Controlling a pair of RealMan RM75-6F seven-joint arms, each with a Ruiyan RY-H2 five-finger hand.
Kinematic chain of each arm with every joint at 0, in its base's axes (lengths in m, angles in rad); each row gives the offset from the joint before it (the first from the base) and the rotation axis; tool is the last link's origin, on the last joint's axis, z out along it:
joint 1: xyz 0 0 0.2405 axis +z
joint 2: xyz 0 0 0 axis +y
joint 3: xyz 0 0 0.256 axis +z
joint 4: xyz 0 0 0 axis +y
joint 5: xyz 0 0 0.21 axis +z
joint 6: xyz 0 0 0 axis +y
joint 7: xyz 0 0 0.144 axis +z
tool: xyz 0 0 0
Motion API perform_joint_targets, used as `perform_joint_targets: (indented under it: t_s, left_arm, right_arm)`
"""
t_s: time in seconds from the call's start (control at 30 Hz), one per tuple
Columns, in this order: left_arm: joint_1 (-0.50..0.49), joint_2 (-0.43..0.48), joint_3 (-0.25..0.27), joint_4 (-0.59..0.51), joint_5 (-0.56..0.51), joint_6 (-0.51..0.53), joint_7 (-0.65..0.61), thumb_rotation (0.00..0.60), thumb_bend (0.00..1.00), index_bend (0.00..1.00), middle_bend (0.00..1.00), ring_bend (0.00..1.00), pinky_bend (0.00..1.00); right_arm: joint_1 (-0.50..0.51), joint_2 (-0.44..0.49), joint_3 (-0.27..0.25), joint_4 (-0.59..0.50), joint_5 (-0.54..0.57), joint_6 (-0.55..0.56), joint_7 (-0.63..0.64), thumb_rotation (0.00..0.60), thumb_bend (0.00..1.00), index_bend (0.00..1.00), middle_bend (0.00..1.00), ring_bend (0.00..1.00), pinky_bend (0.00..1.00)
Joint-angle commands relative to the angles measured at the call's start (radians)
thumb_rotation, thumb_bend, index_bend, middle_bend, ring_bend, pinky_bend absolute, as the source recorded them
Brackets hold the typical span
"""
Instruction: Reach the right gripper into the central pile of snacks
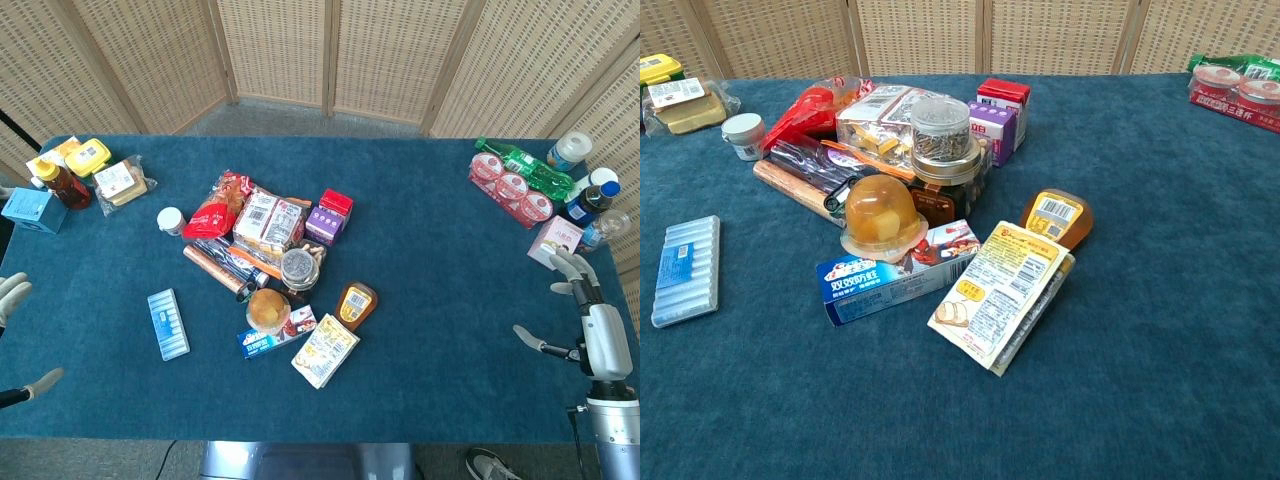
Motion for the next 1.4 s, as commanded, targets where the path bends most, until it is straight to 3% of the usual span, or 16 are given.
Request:
perform_joint_targets:
  t_s: [0.03,0.53,0.67,0.8,0.87,1.1,1.4]
  left_arm:
    - [0.0,0.001,0.0,-0.001,0.0,-0.001,-0.001,0.6,0.13,0.0,0.0,0.0,0.0]
    - [0.009,0.006,-0.002,-0.002,0.006,0.022,-0.003,0.6,0.13,0.0,0.0,0.0,0.0]
    - [0.009,0.004,-0.002,-0.003,0.004,0.019,0.002,0.6,0.13,0.0,0.0,0.0,0.0]
    - [0.005,0.002,-0.004,-0.003,-0.007,0.007,0.005,0.6,0.13,0.0,0.0,0.0,0.0]
    - [0.003,0.001,-0.006,-0.002,-0.012,0.004,0.006,0.6,0.13,0.0,0.0,0.0,0.0]
    - [0.0,0.0,-0.011,0.0,-0.031,-0.003,0.003,0.6,0.13,0.0,0.0,0.0,0.0]
    - [-0.005,0.0,-0.018,0.007,-0.058,-0.016,-0.005,0.6,0.13,0.0,0.0,0.0,0.0]
  right_arm:
    - [-0.001,0.0,-0.001,0.001,0.002,-0.002,0.0,0.6,0.06,0.11,0.08,0.04,0.34]
    - [0.064,-0.035,-0.003,-0.04,-0.034,-0.072,-0.055,0.6,0.05,0.1,0.04,0.03,0.33]
    - [0.122,-0.042,0.005,-0.082,-0.037,-0.15,-0.094,0.6,0.02,0.02,0.0,0.0,0.14]
    - [0.185,-0.067,0.021,-0.123,-0.025,-0.228,-0.155,0.6,0.0,0.0,0.0,0.0,0.04]
    - [0.221,-0.09,0.035,-0.139,-0.009,-0.267,-0.194,0.6,0.0,0.0,0.0,0.0,0.0]
    - [0.332,-0.181,0.086,-0.165,0.075,-0.375,-0.322,0.6,0.0,0.0,0.0,0.0,0.0]
    - [0.453,-0.295,0.136,-0.123,0.214,-0.493,-0.413,0.6,0.0,0.0,0.0,0.0,0.0]
